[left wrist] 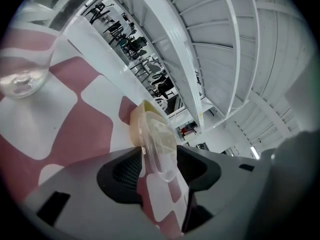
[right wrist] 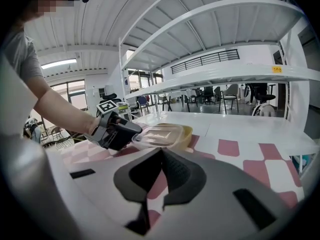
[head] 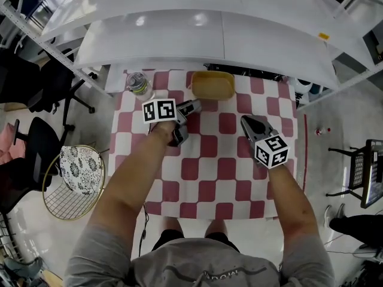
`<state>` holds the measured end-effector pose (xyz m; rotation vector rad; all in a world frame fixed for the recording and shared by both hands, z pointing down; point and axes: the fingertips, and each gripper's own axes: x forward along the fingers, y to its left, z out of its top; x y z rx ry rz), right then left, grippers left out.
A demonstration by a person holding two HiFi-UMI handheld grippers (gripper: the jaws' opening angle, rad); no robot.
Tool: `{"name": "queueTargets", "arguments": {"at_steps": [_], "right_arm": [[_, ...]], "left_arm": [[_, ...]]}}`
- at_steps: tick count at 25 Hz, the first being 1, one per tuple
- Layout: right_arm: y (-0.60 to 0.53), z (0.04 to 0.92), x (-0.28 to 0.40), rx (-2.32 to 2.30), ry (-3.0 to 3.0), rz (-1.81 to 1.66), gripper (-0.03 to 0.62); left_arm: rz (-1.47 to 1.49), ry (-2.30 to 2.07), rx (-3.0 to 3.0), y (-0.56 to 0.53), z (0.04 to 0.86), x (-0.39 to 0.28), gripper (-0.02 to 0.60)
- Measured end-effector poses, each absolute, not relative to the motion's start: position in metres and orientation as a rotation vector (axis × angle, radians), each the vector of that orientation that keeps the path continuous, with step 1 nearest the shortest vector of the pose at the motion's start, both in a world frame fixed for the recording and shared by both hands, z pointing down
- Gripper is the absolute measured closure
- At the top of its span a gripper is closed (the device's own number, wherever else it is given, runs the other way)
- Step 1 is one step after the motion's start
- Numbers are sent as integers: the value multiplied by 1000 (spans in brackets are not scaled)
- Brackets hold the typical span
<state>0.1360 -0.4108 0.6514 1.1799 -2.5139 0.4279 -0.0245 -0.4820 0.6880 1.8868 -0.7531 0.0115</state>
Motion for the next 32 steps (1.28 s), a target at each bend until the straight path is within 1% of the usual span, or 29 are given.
{"name": "queueTargets", "arguments": {"at_steps": [2,5,6,11,15,24,32], "right_arm": [[-411,654,135,1177,-2513,422,568],[-414,654,136,1183,-2516,421,568],[-415,654,136,1183,-2516,418,568],[-417,653,136,1185,-2514,401,568],[-418,654,137,1188,-2508,394,568],[-413,644,137,1201,-2504,384,568],[-418,609,138,1228,-2512,328,568]], "left_arm": [[13,-770,1875,-484,690,-26,375],[18,-794,1858,-486,693,-29,450],[17,-797,1854,-486,694,-29,462],[-3,-788,1862,-485,693,-32,489],[-42,-767,1916,-483,684,-30,535],[-143,-693,2020,-474,645,-27,545],[-186,-683,2104,-479,592,-30,549]]}}
